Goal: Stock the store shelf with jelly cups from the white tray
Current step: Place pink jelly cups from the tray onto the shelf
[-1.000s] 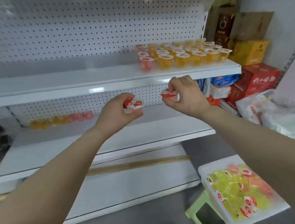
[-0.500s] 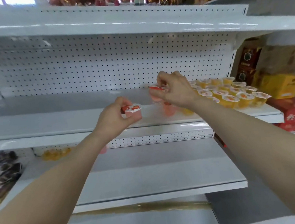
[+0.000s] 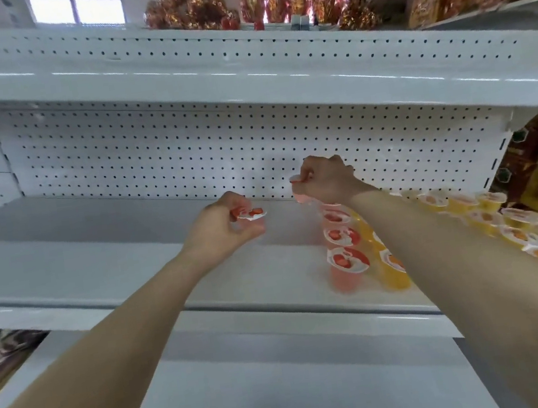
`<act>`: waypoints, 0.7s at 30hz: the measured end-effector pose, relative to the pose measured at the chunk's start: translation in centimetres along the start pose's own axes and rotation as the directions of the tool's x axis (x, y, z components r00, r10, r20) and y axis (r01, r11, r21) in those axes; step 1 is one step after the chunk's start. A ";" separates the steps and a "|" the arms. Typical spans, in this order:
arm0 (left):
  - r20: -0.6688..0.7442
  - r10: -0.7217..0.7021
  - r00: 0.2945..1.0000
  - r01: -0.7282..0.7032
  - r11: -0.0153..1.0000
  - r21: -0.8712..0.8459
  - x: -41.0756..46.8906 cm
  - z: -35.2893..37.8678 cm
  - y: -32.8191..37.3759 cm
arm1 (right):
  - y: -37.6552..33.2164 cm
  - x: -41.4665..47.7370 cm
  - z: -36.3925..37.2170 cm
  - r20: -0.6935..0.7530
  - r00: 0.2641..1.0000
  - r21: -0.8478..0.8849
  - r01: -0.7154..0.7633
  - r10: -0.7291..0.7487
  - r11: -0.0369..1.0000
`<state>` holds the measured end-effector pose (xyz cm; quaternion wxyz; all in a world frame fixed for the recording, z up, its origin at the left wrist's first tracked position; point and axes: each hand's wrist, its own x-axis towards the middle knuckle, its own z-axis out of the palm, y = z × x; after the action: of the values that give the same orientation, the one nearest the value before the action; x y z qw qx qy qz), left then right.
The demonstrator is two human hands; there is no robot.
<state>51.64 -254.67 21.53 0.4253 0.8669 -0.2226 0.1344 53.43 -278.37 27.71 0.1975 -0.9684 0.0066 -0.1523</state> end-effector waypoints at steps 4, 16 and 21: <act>-0.012 -0.025 1.000 0.025 1.000 -0.007 1.4 1.0 -1.1 | 0.9 1.6 1.9 0.067 0.998 -0.055 0.008 -0.004 0.998; 0.057 -0.133 0.989 0.133 0.991 0.013 3.4 4.5 -0.5 | 2.7 2.6 3.7 0.123 0.992 -0.074 0.030 -0.021 0.997; 0.097 -0.081 0.992 0.082 0.997 -0.005 4.1 6.5 0.3 | 3.7 2.0 2.8 -0.016 0.994 -0.161 0.105 -0.109 0.981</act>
<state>55.29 -261.16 19.56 0.4232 0.8788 -0.2080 0.0736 56.38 -280.86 24.37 0.1105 -0.9781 -0.0307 -0.1734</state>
